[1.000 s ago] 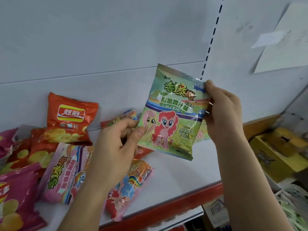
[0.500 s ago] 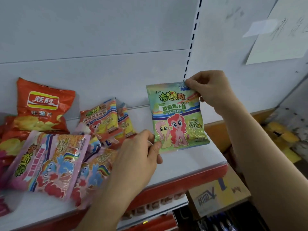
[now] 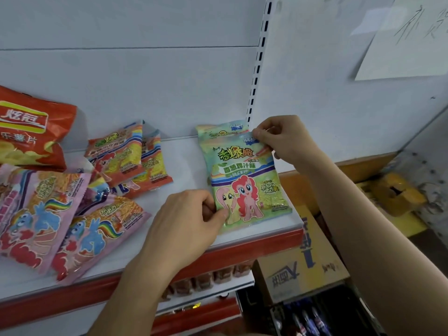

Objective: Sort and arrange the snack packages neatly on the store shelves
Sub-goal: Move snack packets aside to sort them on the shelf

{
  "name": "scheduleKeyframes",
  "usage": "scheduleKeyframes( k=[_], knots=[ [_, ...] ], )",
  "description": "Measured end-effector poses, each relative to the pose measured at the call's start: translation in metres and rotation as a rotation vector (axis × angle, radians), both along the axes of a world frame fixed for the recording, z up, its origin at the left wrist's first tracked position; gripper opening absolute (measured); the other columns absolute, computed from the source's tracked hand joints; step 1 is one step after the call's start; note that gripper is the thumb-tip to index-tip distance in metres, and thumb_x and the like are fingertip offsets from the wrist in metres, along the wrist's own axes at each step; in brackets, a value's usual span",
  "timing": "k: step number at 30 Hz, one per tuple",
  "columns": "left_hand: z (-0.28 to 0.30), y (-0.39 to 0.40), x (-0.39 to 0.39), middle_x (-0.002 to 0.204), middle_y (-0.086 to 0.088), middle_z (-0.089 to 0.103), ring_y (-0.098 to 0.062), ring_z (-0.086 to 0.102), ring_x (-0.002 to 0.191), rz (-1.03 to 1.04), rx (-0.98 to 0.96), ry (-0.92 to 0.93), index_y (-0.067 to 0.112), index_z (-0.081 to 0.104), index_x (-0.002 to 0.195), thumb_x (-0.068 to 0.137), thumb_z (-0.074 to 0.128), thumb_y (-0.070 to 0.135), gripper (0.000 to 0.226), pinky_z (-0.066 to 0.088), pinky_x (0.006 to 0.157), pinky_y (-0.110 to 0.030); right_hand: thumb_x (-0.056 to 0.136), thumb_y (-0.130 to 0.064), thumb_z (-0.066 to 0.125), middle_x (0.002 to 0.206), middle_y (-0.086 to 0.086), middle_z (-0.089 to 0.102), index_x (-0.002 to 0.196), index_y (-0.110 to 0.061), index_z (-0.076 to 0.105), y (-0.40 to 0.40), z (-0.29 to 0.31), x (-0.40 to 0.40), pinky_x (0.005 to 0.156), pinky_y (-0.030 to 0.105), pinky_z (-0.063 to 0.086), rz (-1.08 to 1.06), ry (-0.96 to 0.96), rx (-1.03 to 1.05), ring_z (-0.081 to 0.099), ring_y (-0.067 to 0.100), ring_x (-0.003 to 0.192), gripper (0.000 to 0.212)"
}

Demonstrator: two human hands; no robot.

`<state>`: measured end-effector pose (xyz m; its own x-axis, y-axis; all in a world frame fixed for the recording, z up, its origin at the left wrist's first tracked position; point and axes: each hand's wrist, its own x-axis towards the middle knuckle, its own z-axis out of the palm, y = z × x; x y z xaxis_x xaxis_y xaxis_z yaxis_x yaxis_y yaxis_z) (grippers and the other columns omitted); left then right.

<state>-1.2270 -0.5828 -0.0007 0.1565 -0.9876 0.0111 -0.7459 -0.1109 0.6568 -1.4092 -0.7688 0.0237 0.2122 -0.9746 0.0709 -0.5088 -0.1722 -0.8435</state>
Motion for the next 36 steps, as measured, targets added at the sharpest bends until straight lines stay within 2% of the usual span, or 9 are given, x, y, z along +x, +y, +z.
scheduleKeyframes(
  k=[3,8,13,18,21,24,30,34,36],
  knots=[
    [0.0,0.002,-0.002,0.053,0.011,0.058,-0.005,0.055,0.056,0.006,-0.021,-0.028,0.024,0.064,0.07,0.095,0.062,0.048,0.034,0.029,0.046,-0.023,0.094,-0.032,0.071,0.075,-0.005,0.072,0.088,-0.012,0.07,0.002,-0.004,-0.003,0.043,0.014,0.043,0.009,-0.009,-0.033,0.065,-0.001,0.054,0.021],
    [0.001,0.004,0.001,0.052,0.012,0.053,-0.011,0.05,0.05,-0.054,-0.003,-0.034,0.023,0.06,0.065,0.093,0.062,0.05,0.04,0.026,0.046,-0.025,0.089,-0.034,0.076,0.072,-0.006,0.074,0.073,-0.024,0.072,0.001,-0.007,-0.008,0.06,0.032,0.053,0.014,0.03,-0.023,0.066,0.009,0.067,0.02],
    [-0.001,0.004,0.004,0.052,0.007,0.051,-0.013,0.05,0.053,-0.124,0.012,-0.05,0.022,0.057,0.062,0.091,0.066,0.051,0.042,0.034,0.05,-0.03,0.089,-0.035,0.076,0.074,-0.007,0.075,0.078,-0.02,0.074,0.003,-0.012,-0.012,0.059,0.026,0.055,0.03,0.055,-0.002,0.072,0.01,0.074,0.018],
    [-0.001,0.004,0.004,0.052,0.007,0.053,-0.012,0.052,0.054,-0.132,-0.004,-0.069,0.025,0.058,0.062,0.091,0.065,0.053,0.041,0.033,0.049,-0.027,0.09,-0.033,0.075,0.073,-0.011,0.071,0.09,-0.012,0.075,0.005,-0.014,-0.012,0.048,0.009,0.044,0.018,0.07,-0.026,0.065,-0.006,0.062,0.02],
    [0.001,0.005,0.006,0.053,0.014,0.055,-0.009,0.052,0.054,-0.145,0.009,-0.076,0.025,0.059,0.063,0.092,0.063,0.054,0.041,0.033,0.048,-0.026,0.087,-0.038,0.077,0.072,-0.009,0.067,0.095,-0.015,0.072,0.007,-0.014,-0.014,0.046,0.01,0.042,-0.003,0.1,-0.046,0.063,-0.002,0.06,0.025],
    [0.011,0.006,0.014,0.056,0.008,0.058,-0.008,0.056,0.058,-0.147,0.003,-0.153,0.026,0.065,0.071,0.093,0.059,0.056,0.037,0.039,0.049,-0.026,0.085,-0.037,0.079,0.073,-0.006,0.064,0.097,-0.02,0.071,0.009,-0.007,-0.012,0.05,0.018,0.043,-0.041,0.116,-0.104,0.057,0.003,0.061,0.022],
    [0.043,-0.002,0.077,0.075,0.015,0.065,-0.006,0.06,0.073,-0.031,-0.187,-0.346,0.028,0.071,0.085,0.09,0.063,0.046,0.02,0.051,0.065,-0.034,0.088,-0.03,0.073,0.071,-0.009,0.065,0.09,-0.026,0.073,0.031,0.028,0.045,0.049,0.013,0.042,0.059,0.134,-0.237,0.054,0.0,0.053,0.004],
    [0.056,-0.001,0.132,0.083,0.008,0.063,-0.016,0.059,0.08,0.045,-0.272,-0.424,0.028,0.068,0.089,0.089,0.068,0.035,0.007,0.053,0.071,-0.04,0.091,-0.033,0.067,0.075,-0.01,0.07,0.092,-0.029,0.071,0.053,0.04,0.109,0.059,0.019,0.042,0.216,0.209,-0.219,0.06,0.0,0.063,0.006],
    [0.055,0.0,0.156,0.09,0.004,0.06,-0.02,0.059,0.088,0.089,-0.279,-0.42,0.027,0.066,0.098,0.089,0.067,0.036,0.013,0.053,0.077,-0.045,0.093,-0.04,0.062,0.085,-0.008,0.072,0.1,-0.03,0.068,0.06,0.039,0.144,0.065,0.025,0.043,0.296,0.242,-0.171,0.063,0.006,0.075,0.013]
  ],
)
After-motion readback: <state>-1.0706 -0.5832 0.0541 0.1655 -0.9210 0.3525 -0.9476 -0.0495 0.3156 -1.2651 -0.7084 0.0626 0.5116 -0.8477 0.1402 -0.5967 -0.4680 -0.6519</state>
